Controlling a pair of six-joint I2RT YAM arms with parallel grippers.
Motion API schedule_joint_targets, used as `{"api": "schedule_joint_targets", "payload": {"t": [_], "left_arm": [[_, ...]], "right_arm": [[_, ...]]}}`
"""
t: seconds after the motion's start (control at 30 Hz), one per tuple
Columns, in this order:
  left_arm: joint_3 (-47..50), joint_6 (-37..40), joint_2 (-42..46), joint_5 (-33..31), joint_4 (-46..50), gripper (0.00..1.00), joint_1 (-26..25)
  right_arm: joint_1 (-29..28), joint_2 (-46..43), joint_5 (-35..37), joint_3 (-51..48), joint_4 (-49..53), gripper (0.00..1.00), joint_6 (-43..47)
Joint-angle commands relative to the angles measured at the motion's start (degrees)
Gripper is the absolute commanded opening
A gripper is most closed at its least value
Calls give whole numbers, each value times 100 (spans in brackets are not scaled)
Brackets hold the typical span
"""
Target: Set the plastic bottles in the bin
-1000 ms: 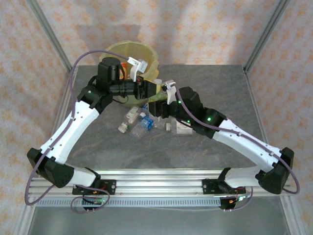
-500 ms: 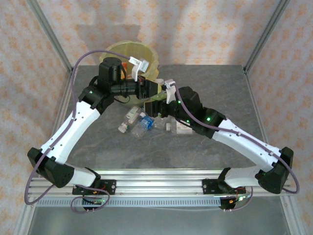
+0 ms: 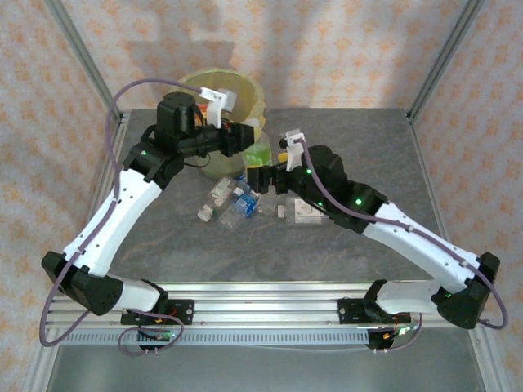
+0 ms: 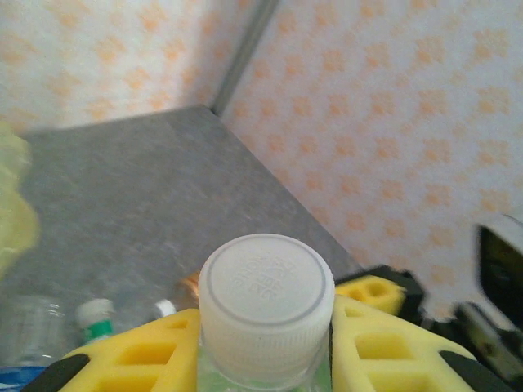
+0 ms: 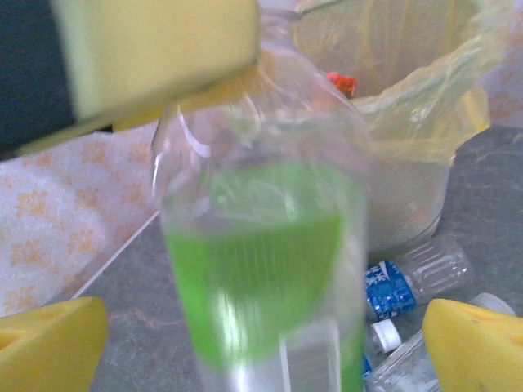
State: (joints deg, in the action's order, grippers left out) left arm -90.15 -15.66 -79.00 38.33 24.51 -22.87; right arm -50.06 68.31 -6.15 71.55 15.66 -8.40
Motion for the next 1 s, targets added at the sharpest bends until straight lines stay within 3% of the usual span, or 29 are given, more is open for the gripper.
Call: {"api": "schedule_joint_targets", "payload": {"t": [0.0,0.27,0.57,0.77,0.97], "left_arm": [[-401,87,147,-657,-72,7,320],[-1245,10,-338,-1373,-494,7,1002],[-2289,592,-1395,-3108,-347,7,1170],[-2498,763,-1922,-3613,-422,7,1171],[-2385,1081,-2249,-3885,-693,7,1172]], "right_arm": [[32,-400,235,-52,21,99,135],[31,-503,445,-150,80,99,0],[131,-259,1873,59,890,99,-765],[594,381,2628,429,2073,99,-1693],[1315,654,2365,298,2745,99,-2574]]}}
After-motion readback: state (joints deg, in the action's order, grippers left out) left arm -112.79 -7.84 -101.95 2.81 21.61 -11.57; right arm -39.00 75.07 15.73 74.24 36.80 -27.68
